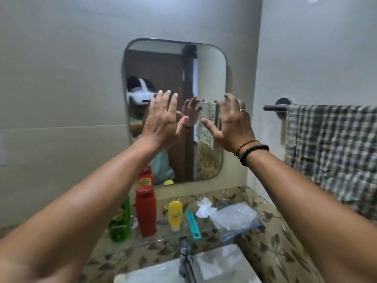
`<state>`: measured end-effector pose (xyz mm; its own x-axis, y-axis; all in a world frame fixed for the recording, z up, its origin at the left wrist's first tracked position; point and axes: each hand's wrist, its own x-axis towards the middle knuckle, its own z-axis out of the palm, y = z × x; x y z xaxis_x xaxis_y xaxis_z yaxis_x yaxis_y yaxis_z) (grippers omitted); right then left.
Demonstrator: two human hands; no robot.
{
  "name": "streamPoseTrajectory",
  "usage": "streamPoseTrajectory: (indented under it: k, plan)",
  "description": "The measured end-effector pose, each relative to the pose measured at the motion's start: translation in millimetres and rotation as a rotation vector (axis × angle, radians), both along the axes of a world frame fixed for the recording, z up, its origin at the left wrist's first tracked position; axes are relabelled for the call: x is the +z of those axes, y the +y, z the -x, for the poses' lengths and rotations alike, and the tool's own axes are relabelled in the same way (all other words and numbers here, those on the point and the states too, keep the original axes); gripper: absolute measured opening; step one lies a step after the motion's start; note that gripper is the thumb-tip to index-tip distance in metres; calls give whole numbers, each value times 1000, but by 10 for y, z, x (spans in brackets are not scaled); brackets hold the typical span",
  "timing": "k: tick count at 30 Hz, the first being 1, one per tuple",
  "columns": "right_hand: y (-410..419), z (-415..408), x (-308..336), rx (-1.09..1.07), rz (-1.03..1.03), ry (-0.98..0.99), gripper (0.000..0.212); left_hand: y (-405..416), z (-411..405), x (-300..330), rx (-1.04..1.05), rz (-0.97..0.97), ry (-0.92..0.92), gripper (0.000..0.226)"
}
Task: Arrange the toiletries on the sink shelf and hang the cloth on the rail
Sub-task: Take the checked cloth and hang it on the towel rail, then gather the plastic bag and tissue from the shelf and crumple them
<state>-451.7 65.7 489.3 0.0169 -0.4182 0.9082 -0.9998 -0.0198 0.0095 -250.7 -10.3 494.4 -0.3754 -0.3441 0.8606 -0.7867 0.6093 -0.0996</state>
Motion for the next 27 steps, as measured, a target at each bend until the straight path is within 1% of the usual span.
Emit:
streamPoseTrajectory:
  k: [4, 7, 10, 14, 16, 18, 20, 22, 23, 25, 27]
  plan:
    - [-75, -145, -82, 178, -23, 5, 67, 254, -202, -57, 134, -17, 47, 66]
    - [-68, -139, -336, 284, -132, 13, 64, 462, -198, -294, 208, -65, 9, 62]
    - [-68, -48, -755, 279, -384, 40, 72, 634, -129, -681, 251, -148, -65, 54]
    - [-56, 142, -1596, 155, -832, 52, 80, 844, -15, -1347, 213, -302, -209, 29]
    - [-27, 261, -2076, 97, -979, 25, 82, 939, 51, -1711, 182, -385, -277, 25]
    - [7, 369, -2490, 50, -1076, -1, 85, 1034, 103, -2057, 157, -460, -301, 24]
    - [26, 438, -2777, -15, -1127, 3, 93, 1108, 149, -2351, 143, -519, -324, 26]
    - [43, 471, -2967, -81, -1113, 29, 110, 1162, 176, -2582, 114, -567, -332, 29]
    - [52, 479, -3028, -109, -1079, 51, 113, 1177, 176, -2662, 99, -586, -333, 31]
    - [30, 510, -3115, -154, -1011, 90, 111, 1175, 193, -2790, 83, -601, -346, 38]
    - [-38, 540, -3140, -169, -989, 83, 112, 1142, 232, -2862, 73, -614, -357, 42]
